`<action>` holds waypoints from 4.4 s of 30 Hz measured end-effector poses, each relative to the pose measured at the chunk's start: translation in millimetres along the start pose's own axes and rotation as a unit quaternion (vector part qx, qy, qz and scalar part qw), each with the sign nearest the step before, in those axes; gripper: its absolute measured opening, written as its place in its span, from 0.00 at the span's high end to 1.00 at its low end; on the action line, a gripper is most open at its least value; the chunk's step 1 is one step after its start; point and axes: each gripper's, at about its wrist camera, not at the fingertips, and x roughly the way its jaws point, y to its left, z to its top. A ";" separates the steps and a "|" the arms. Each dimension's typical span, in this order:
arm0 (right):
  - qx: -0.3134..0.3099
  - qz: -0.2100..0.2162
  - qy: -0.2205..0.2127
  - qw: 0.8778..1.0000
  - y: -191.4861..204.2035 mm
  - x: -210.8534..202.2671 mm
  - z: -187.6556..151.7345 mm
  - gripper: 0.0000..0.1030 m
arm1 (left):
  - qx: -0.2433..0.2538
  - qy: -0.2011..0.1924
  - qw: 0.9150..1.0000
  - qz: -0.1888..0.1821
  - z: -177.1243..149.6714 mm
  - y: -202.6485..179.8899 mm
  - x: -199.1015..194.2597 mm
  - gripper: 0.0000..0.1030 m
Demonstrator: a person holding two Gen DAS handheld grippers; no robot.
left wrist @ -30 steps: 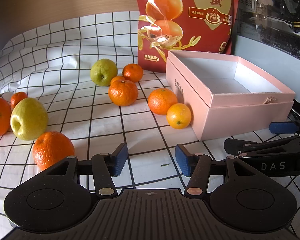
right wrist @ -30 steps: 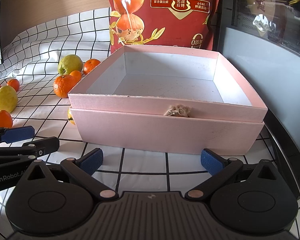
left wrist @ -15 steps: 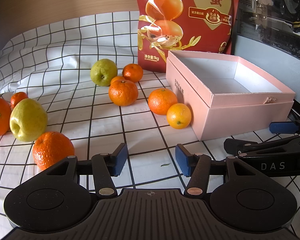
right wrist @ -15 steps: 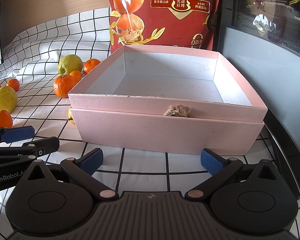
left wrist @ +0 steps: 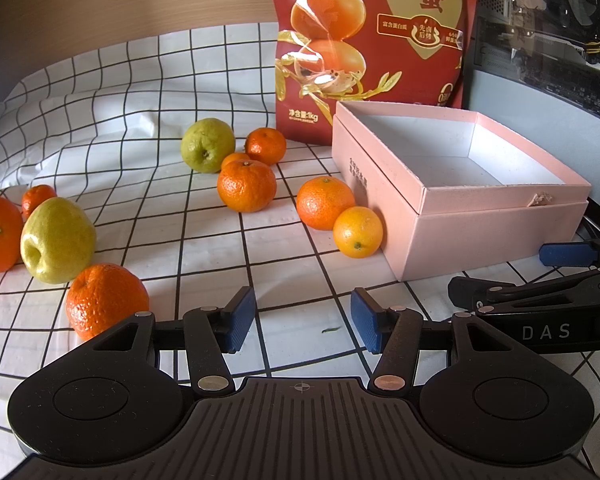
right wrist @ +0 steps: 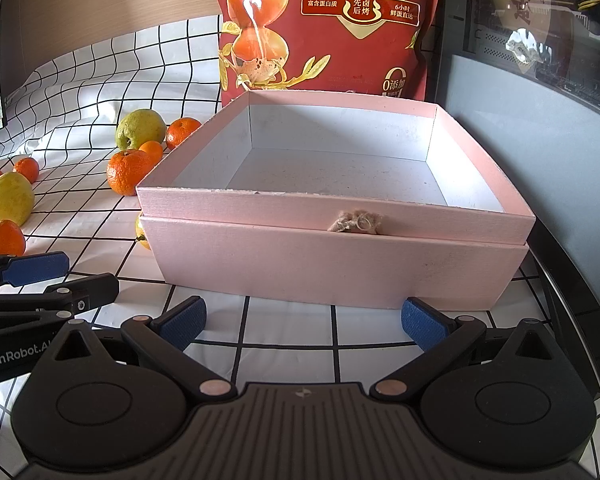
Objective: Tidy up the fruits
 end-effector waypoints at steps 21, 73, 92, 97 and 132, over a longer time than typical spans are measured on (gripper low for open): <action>0.000 0.000 0.000 1.000 0.0 -0.3 -0.1 0.00 | 0.001 0.000 1.000 0.000 0.0 -0.3 0.0 0.43; 0.035 -0.043 0.055 0.997 17.1 -7.6 0.2 0.00 | -0.100 0.035 0.994 0.014 23.6 122.9 -65.8 0.46; -0.043 0.078 0.061 0.994 92.3 -56.9 12.9 0.09 | -0.019 0.154 0.988 -0.001 103.0 182.8 25.5 0.46; -0.065 0.090 0.060 0.992 105.5 -65.3 5.1 0.09 | 0.017 0.208 0.978 -0.021 106.2 178.9 47.4 0.37; -0.211 0.177 0.010 0.961 224.5 7.2 27.8 0.21 | -0.187 0.115 0.975 -0.025 -14.7 218.1 -105.2 0.37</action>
